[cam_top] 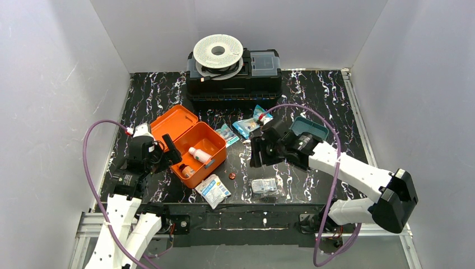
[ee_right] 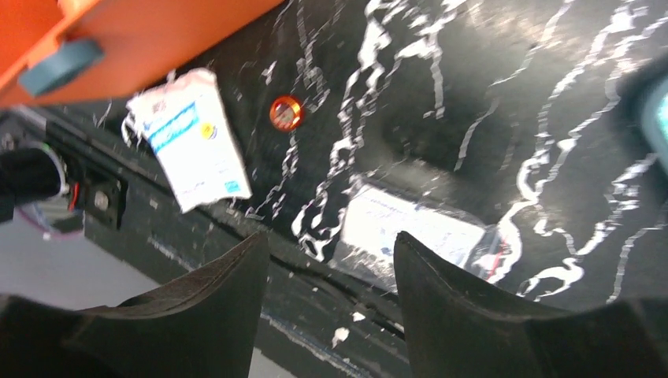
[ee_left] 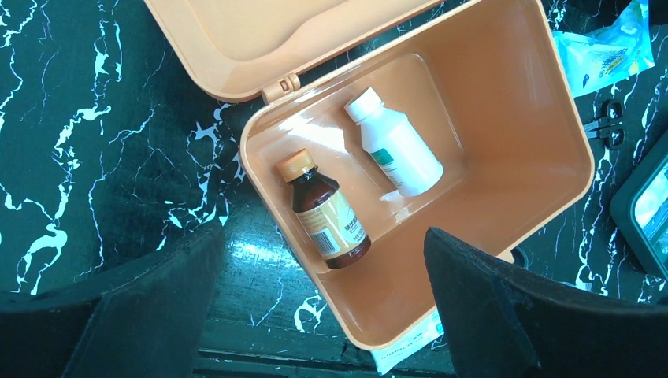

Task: Organize the medicine kit

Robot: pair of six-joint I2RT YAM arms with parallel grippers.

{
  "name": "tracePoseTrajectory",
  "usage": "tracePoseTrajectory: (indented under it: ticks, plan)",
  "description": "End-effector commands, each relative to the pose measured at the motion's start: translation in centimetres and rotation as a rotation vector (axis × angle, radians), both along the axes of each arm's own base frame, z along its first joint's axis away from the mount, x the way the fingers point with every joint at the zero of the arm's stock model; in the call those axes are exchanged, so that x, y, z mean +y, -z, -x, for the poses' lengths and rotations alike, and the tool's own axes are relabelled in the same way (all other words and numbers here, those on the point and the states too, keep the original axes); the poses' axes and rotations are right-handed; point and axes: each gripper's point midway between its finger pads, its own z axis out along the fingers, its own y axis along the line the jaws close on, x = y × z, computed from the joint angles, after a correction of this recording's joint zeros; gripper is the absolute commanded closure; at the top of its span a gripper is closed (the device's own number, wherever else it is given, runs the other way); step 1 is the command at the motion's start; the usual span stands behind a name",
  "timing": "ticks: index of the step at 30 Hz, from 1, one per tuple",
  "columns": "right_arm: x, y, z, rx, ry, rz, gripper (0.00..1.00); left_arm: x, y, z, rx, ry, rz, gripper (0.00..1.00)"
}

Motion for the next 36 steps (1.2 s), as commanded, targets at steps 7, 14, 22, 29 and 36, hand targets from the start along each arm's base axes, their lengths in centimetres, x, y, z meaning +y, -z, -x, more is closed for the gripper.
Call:
tracePoseTrajectory:
  ticks: [7,14,22,29,36]
  plan:
    - [7.4,1.6,5.6,0.065,-0.209,-0.135,0.28,0.3,0.1,0.1,0.006,-0.007,-0.015,0.02]
    - [10.7,4.2,7.4,0.106,-0.226,-0.142,0.26,0.3,0.1,0.1,0.008,-0.007,-0.016,0.02]
    - [12.3,7.3,7.5,0.139,-0.206,-0.151,0.22,0.3,0.1,0.1,0.008,-0.006,-0.015,0.02]
    - [13.0,9.0,7.0,0.146,-0.162,-0.174,0.22,0.2,0.1,0.1,0.008,-0.003,-0.013,0.02]
    - [14.0,10.1,7.2,0.163,-0.146,-0.191,0.24,0.2,0.1,0.1,0.007,-0.002,-0.014,0.02]
